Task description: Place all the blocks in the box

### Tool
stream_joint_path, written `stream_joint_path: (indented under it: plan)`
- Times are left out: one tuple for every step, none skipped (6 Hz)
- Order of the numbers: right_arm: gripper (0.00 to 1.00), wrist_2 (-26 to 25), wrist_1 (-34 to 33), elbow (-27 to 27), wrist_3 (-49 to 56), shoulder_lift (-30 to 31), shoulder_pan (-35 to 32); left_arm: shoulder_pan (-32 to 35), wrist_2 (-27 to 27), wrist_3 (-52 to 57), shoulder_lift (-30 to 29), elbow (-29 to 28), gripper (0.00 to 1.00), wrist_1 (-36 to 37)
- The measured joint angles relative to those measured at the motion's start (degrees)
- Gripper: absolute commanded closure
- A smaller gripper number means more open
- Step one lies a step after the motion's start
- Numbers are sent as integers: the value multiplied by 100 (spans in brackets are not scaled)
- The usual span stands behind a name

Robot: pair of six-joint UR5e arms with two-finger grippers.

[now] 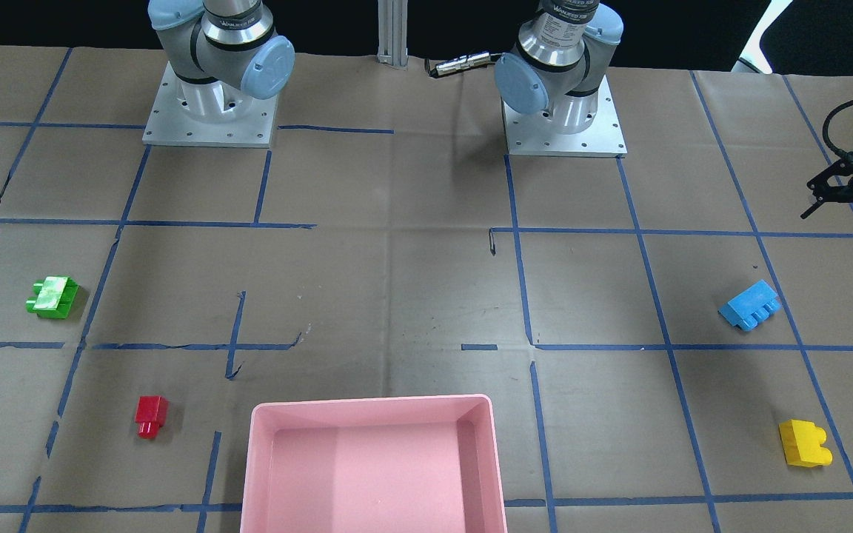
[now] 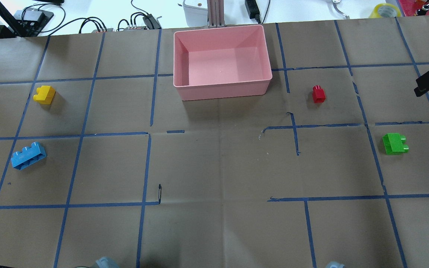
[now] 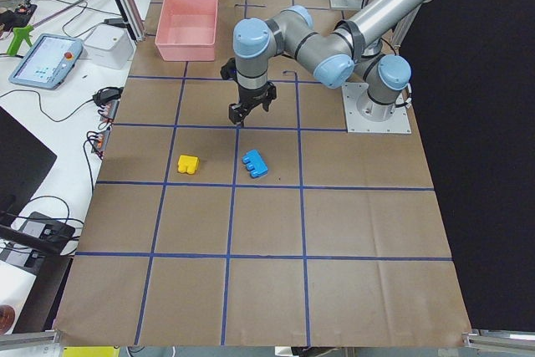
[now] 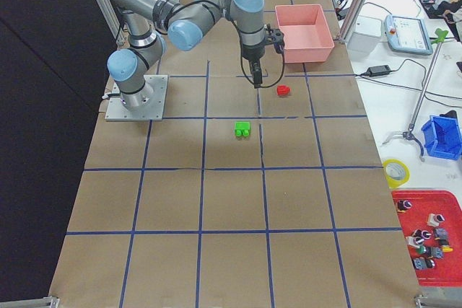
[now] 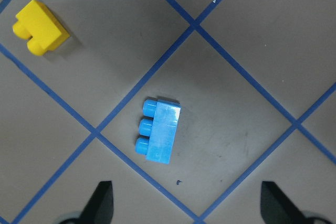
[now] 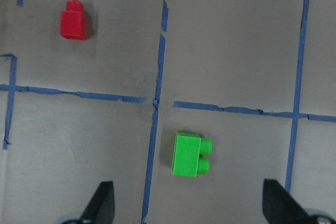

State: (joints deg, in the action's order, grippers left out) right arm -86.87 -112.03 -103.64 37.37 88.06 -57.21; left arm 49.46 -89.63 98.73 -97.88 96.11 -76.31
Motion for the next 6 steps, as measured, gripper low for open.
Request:
stream_joint_path:
  plan:
    - [1, 12, -512, -317, -13, -157, 53, -72, 12, 388, -301, 182, 1, 522]
    - [1, 18, -1099, -708, -48, -263, 72, -181, 26, 580, -598, 532, 1, 1250]
    - [1, 17, -1600, -1037, -76, -414, 80, -270, 32, 713, -823, 943, 1, 1959]
    - [1, 14, -1819, -1200, -89, -619, 88, -342, 42, 787, -959, 1286, 1, 2415]
    - [1, 10, -1886, -1262, -96, -815, 97, -378, 54, 822, -1019, 1480, 1, 2623]
    - [1, -1, -1904, -1294, -95, -951, 120, -389, 70, 835, -1044, 1564, 1, 2691]
